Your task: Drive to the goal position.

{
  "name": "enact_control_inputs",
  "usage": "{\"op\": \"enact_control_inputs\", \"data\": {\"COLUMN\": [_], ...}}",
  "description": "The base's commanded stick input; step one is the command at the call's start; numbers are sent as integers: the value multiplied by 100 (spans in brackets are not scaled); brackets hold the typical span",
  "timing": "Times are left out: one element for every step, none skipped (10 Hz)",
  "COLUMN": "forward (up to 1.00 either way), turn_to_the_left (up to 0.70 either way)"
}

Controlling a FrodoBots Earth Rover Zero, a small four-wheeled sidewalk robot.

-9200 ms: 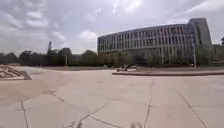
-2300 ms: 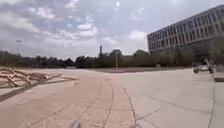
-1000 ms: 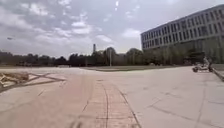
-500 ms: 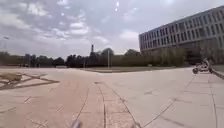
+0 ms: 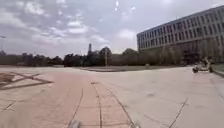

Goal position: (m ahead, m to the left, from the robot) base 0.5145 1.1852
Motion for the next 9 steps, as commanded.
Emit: {"op": "enact_control_inputs", "data": {"forward": [67,68,67,67,67,68,68,68,68], "turn_to_the_left": [-8,-8,-8,-8,-8,-8,-8,-8,-8]}}
